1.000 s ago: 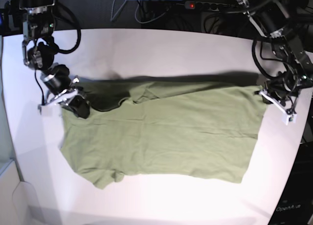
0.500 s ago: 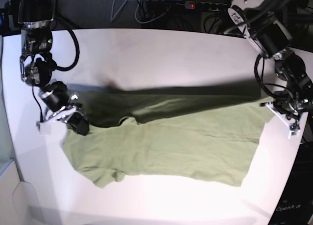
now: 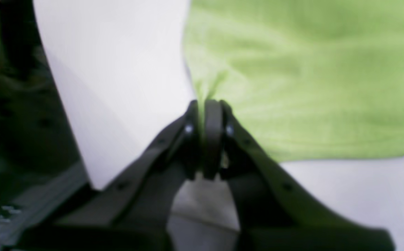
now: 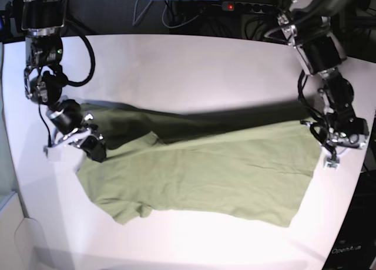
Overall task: Fold the T-shirt properly
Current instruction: 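Lift the shoulder corners and drag them toward the hem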
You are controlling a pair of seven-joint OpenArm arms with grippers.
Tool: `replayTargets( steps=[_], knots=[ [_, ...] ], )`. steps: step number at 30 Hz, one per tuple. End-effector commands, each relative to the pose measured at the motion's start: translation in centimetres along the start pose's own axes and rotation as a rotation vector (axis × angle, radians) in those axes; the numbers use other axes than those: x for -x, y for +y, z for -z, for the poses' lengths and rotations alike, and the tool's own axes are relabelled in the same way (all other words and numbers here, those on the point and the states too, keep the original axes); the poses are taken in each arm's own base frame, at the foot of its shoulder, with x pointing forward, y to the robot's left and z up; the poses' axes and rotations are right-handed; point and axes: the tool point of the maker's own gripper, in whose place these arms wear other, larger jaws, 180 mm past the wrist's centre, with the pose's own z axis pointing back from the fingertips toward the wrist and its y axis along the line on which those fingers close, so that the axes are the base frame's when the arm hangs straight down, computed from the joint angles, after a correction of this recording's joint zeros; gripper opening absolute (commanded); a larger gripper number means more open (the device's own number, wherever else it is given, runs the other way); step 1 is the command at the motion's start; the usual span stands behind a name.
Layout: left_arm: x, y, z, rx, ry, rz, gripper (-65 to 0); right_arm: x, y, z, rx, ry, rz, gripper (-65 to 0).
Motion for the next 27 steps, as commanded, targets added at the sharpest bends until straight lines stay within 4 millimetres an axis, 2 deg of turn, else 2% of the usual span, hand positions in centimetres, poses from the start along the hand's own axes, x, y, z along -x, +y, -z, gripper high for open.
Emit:
replayTargets(
  steps=[1, 4, 7, 10, 13, 20, 25, 27],
  knots=[
    [-1.0, 0.3, -0.6, -0.025, -0.023, 0.034, -62.3, -2.4, 0.3, -0.2, -0.016, -0.058, -0.022, -64.3],
    [-0.7, -1.5, -0.4, -0.067, 0.010, 0.178, -62.3, -3.3, 0.3, -0.2, -0.015, -0.067, -0.040, -64.3],
    [-0.4, -2.6, -0.4, -0.132, 0.046, 0.313, -62.3, -3.6, 0.1, -0.3, -0.011, -0.068, -0.048, -64.3],
    [0.1, -3.2, -0.4, -0.196, 0.077, 0.420, -62.3, -4.2, 0.1, -0.3, -0.011, -0.077, -0.060, -64.3],
    [0.3, -3.0, -1.3, -0.277, 0.079, 0.486, -62.3, -4.2, 0.0, -0.3, -0.010, -0.077, -0.061, -64.3],
    [0.7, -2.9, -4.0, -0.355, 0.014, 0.514, -62.3, -4.9, -0.3, -0.6, -0.001, -0.081, -0.078, -64.3],
    [1.3, -4.0, -5.0, -0.336, -0.024, 0.501, -62.3, -6.0, -1.7, -1.7, 0.035, -0.099, -0.090, -64.3],
    [1.3, -4.7, -5.8, -0.323, -0.056, 0.480, -62.3, -5.9, -2.4, -2.4, 0.054, -0.100, -0.092, -64.3]
  ],
)
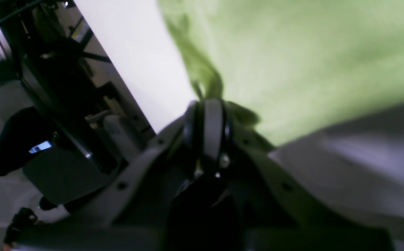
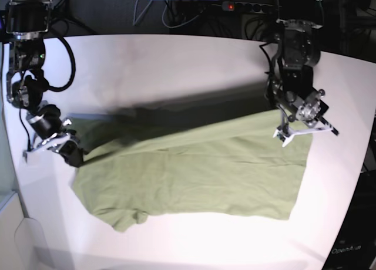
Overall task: Fold the T-shirt properly
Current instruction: 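Lift the shoulder corners and drag them toward the hem, then lay the folded shoulder edge down and open both grippers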
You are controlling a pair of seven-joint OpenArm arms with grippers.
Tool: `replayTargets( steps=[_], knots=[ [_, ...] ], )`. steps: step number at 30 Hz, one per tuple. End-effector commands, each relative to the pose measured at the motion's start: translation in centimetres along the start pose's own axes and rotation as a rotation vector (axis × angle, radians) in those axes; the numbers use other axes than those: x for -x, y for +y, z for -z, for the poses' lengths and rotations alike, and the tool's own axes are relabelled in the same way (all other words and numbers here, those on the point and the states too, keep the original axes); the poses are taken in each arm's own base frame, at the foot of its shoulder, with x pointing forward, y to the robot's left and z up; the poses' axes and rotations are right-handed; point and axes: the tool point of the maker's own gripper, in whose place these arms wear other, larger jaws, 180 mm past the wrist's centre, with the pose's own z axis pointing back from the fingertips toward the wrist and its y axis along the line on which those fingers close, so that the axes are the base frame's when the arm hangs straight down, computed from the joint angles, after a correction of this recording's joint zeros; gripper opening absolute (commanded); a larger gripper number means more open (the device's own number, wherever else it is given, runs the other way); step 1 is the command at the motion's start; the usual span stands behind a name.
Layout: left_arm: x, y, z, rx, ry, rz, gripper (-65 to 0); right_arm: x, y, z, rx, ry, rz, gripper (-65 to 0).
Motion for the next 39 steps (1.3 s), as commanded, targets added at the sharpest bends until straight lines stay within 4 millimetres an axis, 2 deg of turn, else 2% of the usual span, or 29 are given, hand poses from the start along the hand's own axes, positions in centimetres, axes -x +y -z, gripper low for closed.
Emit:
replayTargets(
  steps=[1, 5, 7, 13, 18, 27, 30, 33, 39],
  knots=[
    [-0.3, 1.2, -0.9, -0.041, -0.017, -0.023, -62.3, -2.0, -0.1, -0.6, -0.005, -0.059, -0.006, -64.3],
    [-0.5, 0.8, -2.1, -0.037, -0.056, -0.051, -62.3, -1.7, -0.9, -1.3, 0.017, -0.056, 0.000, -64.3],
    [-0.2, 1.3, -2.2, -0.033, -0.054, -0.098, -62.3, -1.5, -0.9, -1.3, 0.018, -0.052, 0.001, -64.3],
    [-1.2, 3.3, -1.3, 0.088, -0.139, -0.336, -62.3, -1.6, -0.8, -1.2, 0.016, -0.055, 0.001, -64.3],
    [-1.7, 4.2, -0.3, 0.155, -0.165, -0.439, -62.3, -2.3, -0.7, -1.0, 0.012, -0.066, -0.007, -64.3],
    [-3.2, 3.7, 3.5, 0.258, -0.085, -0.433, -62.3, -5.1, 0.8, 0.3, -0.027, -0.117, -0.026, -64.3],
    [-4.2, 4.8, 3.9, 0.258, -0.089, -0.438, -62.3, -5.8, 0.5, 0.8, -0.013, -0.124, -0.047, -64.1],
    [-4.7, 5.4, 4.1, 0.261, -0.092, -0.442, -62.3, -4.8, -0.3, 1.4, 0.021, -0.103, -0.052, -64.0],
    [-6.3, 6.8, 4.2, 0.263, -0.112, -0.444, -62.3, -4.1, -0.7, 2.6, 0.050, -0.090, -0.062, -63.8]
  ],
)
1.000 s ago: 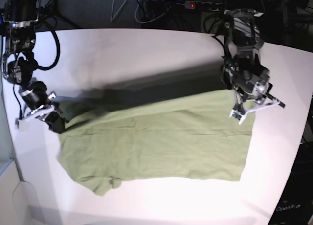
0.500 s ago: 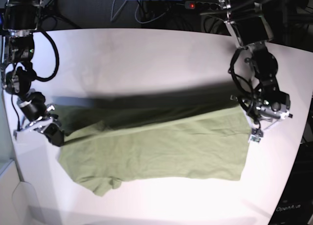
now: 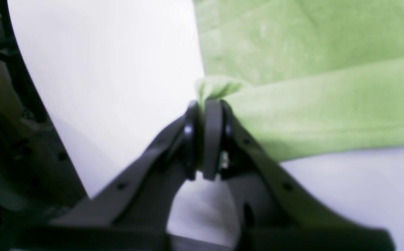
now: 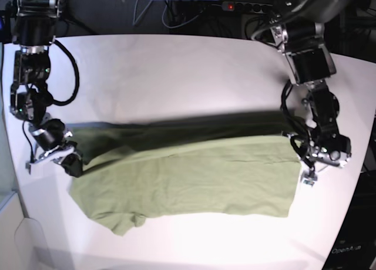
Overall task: Fold the T-shirt properly
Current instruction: 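Lay the folded shoulder edge down and open both grippers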
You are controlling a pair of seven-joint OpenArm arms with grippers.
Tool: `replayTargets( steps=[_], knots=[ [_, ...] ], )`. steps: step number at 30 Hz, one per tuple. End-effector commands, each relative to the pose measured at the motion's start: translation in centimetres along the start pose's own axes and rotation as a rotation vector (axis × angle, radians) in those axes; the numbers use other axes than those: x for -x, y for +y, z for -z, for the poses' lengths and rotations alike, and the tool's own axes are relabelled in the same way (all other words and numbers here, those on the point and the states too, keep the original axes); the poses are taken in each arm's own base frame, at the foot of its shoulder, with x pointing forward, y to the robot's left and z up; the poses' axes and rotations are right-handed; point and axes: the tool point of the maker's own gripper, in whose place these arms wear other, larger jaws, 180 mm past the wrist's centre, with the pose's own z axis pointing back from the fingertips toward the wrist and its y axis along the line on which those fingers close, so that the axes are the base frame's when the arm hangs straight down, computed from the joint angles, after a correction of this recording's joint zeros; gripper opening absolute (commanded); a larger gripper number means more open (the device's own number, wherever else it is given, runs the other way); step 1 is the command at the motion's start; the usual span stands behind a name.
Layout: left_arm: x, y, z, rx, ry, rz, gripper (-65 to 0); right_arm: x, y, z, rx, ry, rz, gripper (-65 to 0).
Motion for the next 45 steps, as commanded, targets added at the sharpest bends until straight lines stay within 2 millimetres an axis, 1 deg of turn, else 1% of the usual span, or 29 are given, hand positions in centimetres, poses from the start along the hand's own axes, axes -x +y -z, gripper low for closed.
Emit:
replayTargets(
  steps=[1, 3, 6, 9, 13, 14, 15, 18, 24, 26, 28, 30, 32, 34, 37, 42, 45],
  knots=[
    [-2.4, 1.6, -1.0, -0.034, -0.066, -0.011, -62.3, -2.9, 0.2, 0.2, -0.010, -0.072, -0.018, -63.8],
    [-3.4, 1.2, -0.6, -0.015, -0.101, -0.010, -62.3, -2.7, -0.4, 0.8, 0.001, -0.061, -0.003, -63.8],
    [-4.0, 0.6, 0.0, 0.006, -0.135, -0.007, -62.3, -2.2, 0.0, 1.9, -0.009, -0.035, -0.008, -64.1],
    [-4.5, 0.0, 0.7, 0.028, -0.168, -0.006, -62.3, -2.3, -0.3, 2.7, -0.004, -0.024, -0.003, -64.1],
    [-5.1, -0.4, 1.2, 0.046, -0.210, -0.013, -62.2, -2.0, -0.7, 3.4, 0.032, 0.002, -0.073, -64.1],
    [-5.3, -0.5, 1.3, 0.049, -0.223, -0.014, -62.2, -1.8, -0.4, 3.7, 0.034, 0.006, -0.085, -64.1],
    [-5.7, -0.6, 1.3, 0.051, -0.246, -0.015, -62.2, -1.4, -0.2, 3.8, 0.037, 0.012, -0.095, -64.1],
    [-7.1, -0.6, 0.9, 0.052, -0.324, -0.012, -62.2, -1.6, -0.2, 4.1, 0.053, 0.016, -0.139, -64.1],
    [-8.4, -0.6, 0.4, 0.051, -0.400, -0.016, -62.1, -1.2, -0.3, 4.3, 0.077, 0.033, -0.191, -64.1],
    [-9.2, -0.3, -0.1, 0.046, -0.418, -0.020, -62.1, -1.2, -0.6, 4.3, 0.093, 0.040, -0.220, -64.1],
    [-9.3, 0.0, -0.2, 0.043, -0.420, -0.028, -62.1, -1.0, -0.5, 4.5, 0.096, 0.044, -0.231, -64.1],
    [-9.3, 0.4, -0.2, 0.036, -0.421, -0.029, -62.1, -1.3, -0.1, 4.8, 0.096, 0.037, -0.244, -64.1],
    [-9.2, 0.5, -0.1, 0.031, -0.418, -0.026, -61.9, -1.5, -0.2, 4.9, 0.107, 0.039, -0.267, -64.1],
    [-9.2, 0.5, -0.1, 0.030, -0.417, -0.026, -61.9, -1.3, 0.0, 5.1, 0.106, 0.041, -0.271, -64.1],
    [-8.8, 0.8, 0.0, 0.028, -0.411, -0.035, -61.9, -1.1, 0.2, 5.2, 0.108, 0.044, -0.279, -64.1],
    [-7.8, 2.1, 0.3, 0.026, -0.406, -0.102, -61.8, -1.1, 0.1, 5.2, 0.112, 0.046, -0.286, -64.0],
    [-7.7, 2.4, 0.3, 0.023, -0.408, -0.116, -61.7, -1.2, 0.0, 5.1, 0.113, 0.046, -0.287, -63.8]
  ],
)
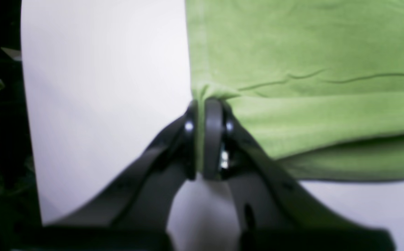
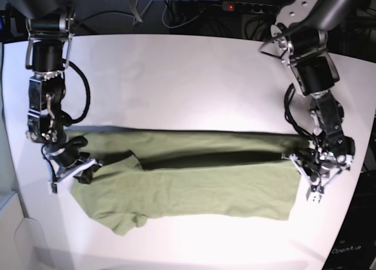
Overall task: Fold the T-shirt properly
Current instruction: 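Lay the folded shoulder edge down and open both grippers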
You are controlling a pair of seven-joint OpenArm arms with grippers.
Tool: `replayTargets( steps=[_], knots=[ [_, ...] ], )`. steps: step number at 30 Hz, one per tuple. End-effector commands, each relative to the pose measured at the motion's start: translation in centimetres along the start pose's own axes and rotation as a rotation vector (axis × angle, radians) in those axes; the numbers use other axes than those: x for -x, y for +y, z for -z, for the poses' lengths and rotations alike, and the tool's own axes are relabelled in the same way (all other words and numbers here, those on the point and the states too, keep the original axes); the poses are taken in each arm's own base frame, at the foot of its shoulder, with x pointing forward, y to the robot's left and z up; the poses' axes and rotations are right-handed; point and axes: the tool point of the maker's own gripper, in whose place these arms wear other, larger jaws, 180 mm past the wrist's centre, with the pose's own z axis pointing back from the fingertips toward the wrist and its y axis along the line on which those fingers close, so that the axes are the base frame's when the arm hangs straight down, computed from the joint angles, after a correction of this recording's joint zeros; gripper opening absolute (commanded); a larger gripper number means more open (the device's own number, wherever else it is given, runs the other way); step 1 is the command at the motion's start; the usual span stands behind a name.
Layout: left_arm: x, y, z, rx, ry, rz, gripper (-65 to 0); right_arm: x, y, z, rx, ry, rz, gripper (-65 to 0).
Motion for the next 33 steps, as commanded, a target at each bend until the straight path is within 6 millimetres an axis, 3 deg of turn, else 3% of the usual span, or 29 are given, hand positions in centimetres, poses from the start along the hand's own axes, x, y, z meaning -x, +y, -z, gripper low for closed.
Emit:
replayTargets(
  steps=[1, 6, 12, 16, 20, 24, 27, 31, 33],
  knots=[
    [-2.5, 0.9, -0.7, -0.022, -0.067, -0.005, -61.7, -2.8, 0.0, -0.1, -0.006, -0.071, -0.017, -63.8],
    [-3.0, 0.9, -0.7, -0.022, -0.093, -0.003, -58.9, -2.8, 0.0, -0.1, -0.006, -0.071, -0.017, -63.7],
    [-3.1, 0.6, -0.7, -0.016, -0.098, -0.009, -38.8, -2.5, -0.1, -0.2, -0.005, -0.066, -0.018, -63.5],
    [-3.4, 0.6, -0.7, -0.017, -0.112, -0.008, -30.1, -2.4, -0.2, -0.2, -0.003, -0.063, -0.018, -63.4],
    [-3.4, 0.6, -0.8, -0.018, -0.112, -0.005, -28.2, -2.4, -0.2, -0.2, -0.003, -0.063, -0.018, -60.5],
    [-1.9, 0.7, -0.6, -0.018, -0.091, -0.024, -28.2, -2.5, -0.5, -0.4, 0.005, -0.070, -0.005, -54.4],
    [-0.8, 0.2, -0.3, -0.005, -0.070, -0.031, -28.2, -2.3, -2.1, -1.0, 0.040, -0.083, 0.035, -53.7],
    [-0.3, -1.1, 0.0, 0.019, -0.079, -0.036, -28.0, -2.0, -2.1, -1.0, 0.041, -0.075, 0.046, -52.7],
    [-0.2, -1.2, 0.1, 0.022, -0.079, -0.036, -27.9, -1.8, -2.2, -1.1, 0.043, -0.073, 0.048, -47.9]
  ],
)
